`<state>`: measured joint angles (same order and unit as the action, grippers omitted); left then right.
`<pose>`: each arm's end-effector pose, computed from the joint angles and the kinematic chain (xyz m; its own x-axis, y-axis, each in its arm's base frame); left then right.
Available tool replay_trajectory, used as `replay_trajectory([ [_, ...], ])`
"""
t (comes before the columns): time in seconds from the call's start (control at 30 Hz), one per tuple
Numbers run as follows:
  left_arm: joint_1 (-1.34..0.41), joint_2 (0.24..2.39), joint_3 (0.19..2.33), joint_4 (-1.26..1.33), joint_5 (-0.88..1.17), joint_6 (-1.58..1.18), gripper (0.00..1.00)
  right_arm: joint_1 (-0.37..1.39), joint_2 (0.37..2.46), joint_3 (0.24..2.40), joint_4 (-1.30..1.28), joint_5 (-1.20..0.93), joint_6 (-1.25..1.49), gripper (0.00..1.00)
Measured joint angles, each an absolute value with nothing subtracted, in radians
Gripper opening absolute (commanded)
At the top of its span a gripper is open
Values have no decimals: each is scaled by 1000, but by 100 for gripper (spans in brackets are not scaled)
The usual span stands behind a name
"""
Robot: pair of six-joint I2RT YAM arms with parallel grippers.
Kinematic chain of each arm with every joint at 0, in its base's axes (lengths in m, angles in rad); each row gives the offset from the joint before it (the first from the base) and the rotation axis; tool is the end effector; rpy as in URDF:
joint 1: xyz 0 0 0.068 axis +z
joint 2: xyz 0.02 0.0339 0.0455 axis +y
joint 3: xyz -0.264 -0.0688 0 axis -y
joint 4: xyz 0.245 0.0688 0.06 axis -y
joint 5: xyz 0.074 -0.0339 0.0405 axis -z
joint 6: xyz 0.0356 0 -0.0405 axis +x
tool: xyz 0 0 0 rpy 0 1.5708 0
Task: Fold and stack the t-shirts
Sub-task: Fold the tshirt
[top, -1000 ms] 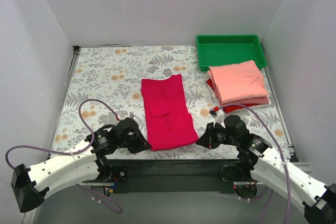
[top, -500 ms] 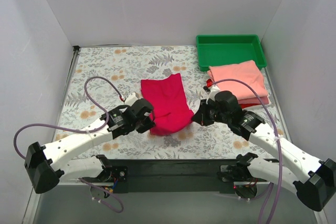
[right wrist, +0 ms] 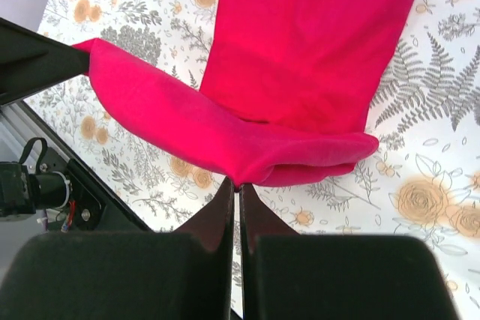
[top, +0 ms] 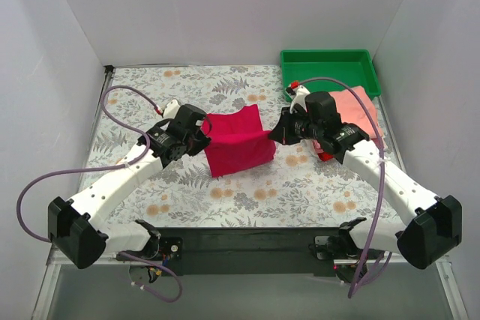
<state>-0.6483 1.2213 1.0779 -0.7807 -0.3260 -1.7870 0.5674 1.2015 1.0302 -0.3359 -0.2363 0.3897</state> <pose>0.2026 -0.1392 0.2999 -0.2720 -0.9547 -0.1204 -0.7111 0.2837 -0.6434 0.2243 0.1528 0.3243 -0.6430 0.0282 -0.7654 -0.4873 0.7558 0.4373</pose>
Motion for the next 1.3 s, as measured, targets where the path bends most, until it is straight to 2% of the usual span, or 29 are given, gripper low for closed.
replay_trajectory([
  [0.33, -556, 1365, 1164, -725, -316, -1702, 0, 478, 1367, 1100, -280, -440, 377, 1],
  [0.73, -437, 1554, 1311, -657, -301, -1615, 0, 401, 1602, 1300, -242, -588, 364, 1],
  [1.23, -309, 1855, 1435, -595, -208, -1562, 0, 356, 1932, 1523, -233, -591, 367, 1],
  [1.3, -302, 1895, 1462, -582, -202, -1553, 6, 348, 1975, 1557, -233, -583, 368, 1],
])
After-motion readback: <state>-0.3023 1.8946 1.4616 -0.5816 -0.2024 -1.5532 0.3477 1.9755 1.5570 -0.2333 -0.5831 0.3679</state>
